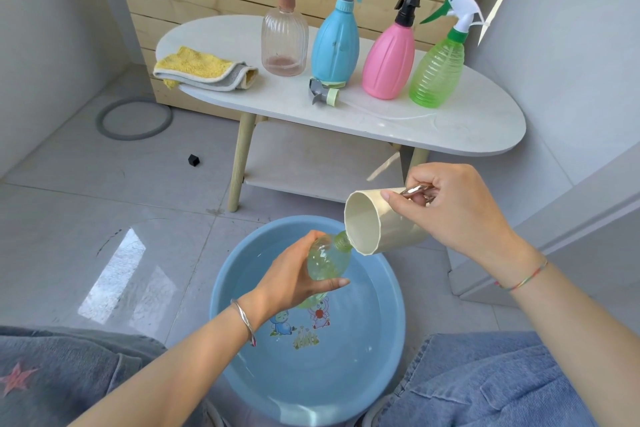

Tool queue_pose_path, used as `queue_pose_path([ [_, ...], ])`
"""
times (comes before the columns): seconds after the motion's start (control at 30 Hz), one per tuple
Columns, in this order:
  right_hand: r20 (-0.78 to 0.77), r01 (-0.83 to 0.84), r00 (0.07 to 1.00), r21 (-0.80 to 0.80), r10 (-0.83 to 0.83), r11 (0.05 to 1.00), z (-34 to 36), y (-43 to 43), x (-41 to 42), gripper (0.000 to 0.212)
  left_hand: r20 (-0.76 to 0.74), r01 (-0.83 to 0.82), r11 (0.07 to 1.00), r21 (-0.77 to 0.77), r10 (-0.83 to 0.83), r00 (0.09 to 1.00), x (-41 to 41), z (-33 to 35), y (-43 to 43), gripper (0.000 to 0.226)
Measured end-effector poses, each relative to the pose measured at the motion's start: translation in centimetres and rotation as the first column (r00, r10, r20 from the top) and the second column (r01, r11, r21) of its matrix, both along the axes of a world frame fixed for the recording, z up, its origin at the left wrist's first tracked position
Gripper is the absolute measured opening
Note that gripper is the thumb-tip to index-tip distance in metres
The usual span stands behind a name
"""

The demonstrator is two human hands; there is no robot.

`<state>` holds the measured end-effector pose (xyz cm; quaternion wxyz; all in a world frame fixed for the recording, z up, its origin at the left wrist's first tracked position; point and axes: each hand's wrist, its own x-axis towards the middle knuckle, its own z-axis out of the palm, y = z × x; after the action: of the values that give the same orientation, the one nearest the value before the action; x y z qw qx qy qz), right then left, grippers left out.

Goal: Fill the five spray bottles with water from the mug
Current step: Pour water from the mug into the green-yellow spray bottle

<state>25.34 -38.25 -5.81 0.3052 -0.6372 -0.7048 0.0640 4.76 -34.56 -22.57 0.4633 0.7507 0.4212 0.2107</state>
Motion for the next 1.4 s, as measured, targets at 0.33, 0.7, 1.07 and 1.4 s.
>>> queue_pose_path([
  [0.33, 0.077, -0.068, 0.995, 0.053, 0.064, 0.996, -0.2, 0.0, -0.1, 0.04, -0.006, -0.006, 1.0, 0.004, 0.006, 1.0, 0.0, -0.4, 0.0, 0.07],
  [0.7, 0.174, -0.126, 0.98, 0.143, 0.101, 0.982, -0.2, -0.2, -0.6, 0.038, 0.004, -0.016, 1.0, 0.025, 0.016, 1.0, 0.1, -0.7, 0.2, 0.069],
  [1.07, 0.281, -0.209, 0.948, 0.197, 0.149, 0.958, -0.3, 0.0, -1.0, 0.036, -0.006, -0.002, 0.997, 0.071, 0.002, 1.0, 0.0, -1.0, 0.2, 0.068],
  [1.4, 0.388, -0.302, 0.903, 0.27, 0.184, 0.914, -0.5, 0.2, -1.1, 0.041, 0.024, -0.018, 0.998, 0.054, 0.016, 1.0, 0.1, -1.0, 0.2, 0.061],
])
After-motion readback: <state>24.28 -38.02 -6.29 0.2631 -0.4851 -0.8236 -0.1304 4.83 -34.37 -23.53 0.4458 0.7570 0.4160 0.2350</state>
